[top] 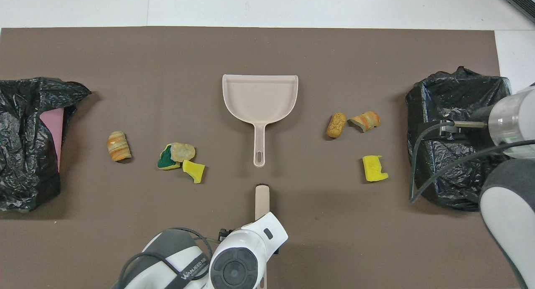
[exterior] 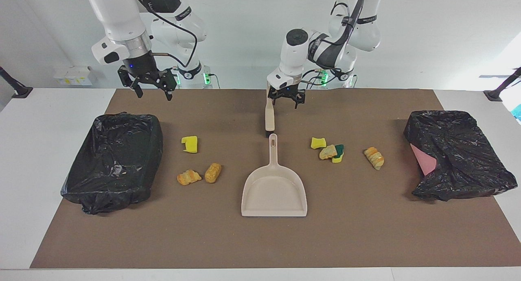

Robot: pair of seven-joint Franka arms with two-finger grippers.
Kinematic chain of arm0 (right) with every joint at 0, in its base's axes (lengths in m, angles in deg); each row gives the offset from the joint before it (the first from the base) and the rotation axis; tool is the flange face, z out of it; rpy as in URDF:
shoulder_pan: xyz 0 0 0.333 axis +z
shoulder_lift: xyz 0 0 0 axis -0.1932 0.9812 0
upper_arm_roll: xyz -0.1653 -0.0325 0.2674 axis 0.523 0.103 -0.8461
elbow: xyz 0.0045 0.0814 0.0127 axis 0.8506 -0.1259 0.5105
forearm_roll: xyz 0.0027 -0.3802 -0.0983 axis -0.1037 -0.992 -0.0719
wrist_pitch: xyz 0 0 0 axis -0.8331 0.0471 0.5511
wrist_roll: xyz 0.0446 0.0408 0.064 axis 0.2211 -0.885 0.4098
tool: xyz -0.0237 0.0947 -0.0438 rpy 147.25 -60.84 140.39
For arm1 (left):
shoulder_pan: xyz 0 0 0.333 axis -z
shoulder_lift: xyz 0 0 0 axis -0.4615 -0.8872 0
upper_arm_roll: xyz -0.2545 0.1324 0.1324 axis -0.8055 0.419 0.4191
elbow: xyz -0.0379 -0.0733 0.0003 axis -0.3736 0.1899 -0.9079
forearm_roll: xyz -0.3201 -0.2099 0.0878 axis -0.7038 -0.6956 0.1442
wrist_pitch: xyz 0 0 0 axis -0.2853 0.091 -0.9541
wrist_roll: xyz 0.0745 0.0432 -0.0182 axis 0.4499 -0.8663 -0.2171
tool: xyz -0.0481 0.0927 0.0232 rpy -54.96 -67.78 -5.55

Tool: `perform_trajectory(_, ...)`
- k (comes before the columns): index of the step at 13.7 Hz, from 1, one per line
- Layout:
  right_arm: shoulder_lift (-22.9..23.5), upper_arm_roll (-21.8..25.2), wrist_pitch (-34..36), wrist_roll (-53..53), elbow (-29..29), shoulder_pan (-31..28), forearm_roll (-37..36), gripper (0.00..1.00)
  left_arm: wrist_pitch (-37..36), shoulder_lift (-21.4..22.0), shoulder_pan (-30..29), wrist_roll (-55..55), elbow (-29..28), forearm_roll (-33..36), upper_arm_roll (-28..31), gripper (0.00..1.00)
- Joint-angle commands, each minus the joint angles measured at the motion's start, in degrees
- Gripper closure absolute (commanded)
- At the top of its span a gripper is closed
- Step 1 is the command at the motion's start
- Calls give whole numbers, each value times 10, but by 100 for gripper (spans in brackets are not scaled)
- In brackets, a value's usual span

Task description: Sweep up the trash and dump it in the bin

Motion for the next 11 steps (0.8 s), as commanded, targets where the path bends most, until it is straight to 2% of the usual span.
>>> perform_trajectory(1, 30, -4, -19, 6, 2, 30, -9, 0, 24, -7, 41, 42, -11, -1, 12, 0)
perform_trajectory(3, 55, -4, -44, 5, 4, 54, -10, 0, 32, -20, 70, 69, -18, -1, 12, 0)
perform_trajectory(5, 88, -4, -58, 3, 22, 85, -11, 0, 41, -30, 72, 76, -17, -1, 13, 0)
perform_trajectory(6, 110, -4, -71, 2, 33, 103, -11, 0, 40, -30, 71, 80, -16, -1, 13, 13)
perform_trajectory(7, 125, -4, -80, 1, 44, 116, -10, 0, 32, -30, 70, 80, -14, -1, 13, 21)
perform_trajectory(9, 163, -4, -85, -3, 64, 142, -12, 0, 18, -22, 65, 80, -11, -1, 14, 23)
perform_trajectory(11, 192, -4, -107, -4, 76, 156, -11, 0, -5, -14, 64, 80, -7, -1, 16, 29)
